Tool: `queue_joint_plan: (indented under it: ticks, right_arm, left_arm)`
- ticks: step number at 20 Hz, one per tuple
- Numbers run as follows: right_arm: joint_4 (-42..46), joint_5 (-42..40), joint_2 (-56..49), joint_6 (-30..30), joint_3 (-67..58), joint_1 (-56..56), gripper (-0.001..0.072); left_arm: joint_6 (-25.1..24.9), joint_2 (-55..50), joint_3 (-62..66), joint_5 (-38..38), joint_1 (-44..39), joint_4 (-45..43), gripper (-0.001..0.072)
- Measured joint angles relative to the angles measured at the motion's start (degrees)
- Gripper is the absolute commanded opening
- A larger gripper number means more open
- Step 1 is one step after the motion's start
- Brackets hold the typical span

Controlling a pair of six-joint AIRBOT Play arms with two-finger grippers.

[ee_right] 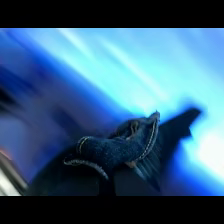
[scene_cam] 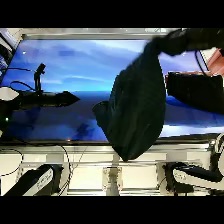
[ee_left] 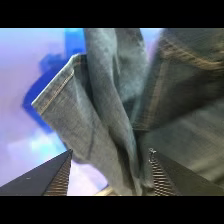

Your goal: Fold the clothes and pants, and hang the long-sleeved shirts on hangers.

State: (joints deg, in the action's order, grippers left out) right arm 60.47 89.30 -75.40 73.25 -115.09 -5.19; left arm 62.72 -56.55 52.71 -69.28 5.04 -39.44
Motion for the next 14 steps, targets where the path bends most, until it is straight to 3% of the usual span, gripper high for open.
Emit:
queue_joint_plan:
  ticks: [3, 10, 14]
  right_arm:
    - [15.52, 5.64, -0.50, 4.24, 0.68, 0.33, 0.0025]
    - [27.96, 12.17, 0.33, 8.74, 9.86, 5.70, 0.0025]
    - [33.18, 8.44, 2.51, 8.81, 18.91, 13.81, 0.0025]
  left_arm:
    - [-0.11, 0.04, -0.31, -1.36, -0.07, -2.23, 0.0345]
    - [-0.13, 0.04, -5.31, -1.46, -4.11, -6.84, 0.0355]
    - [-0.13, -1.75, -7.87, 2.80, -8.37, -7.93, 0.0373]
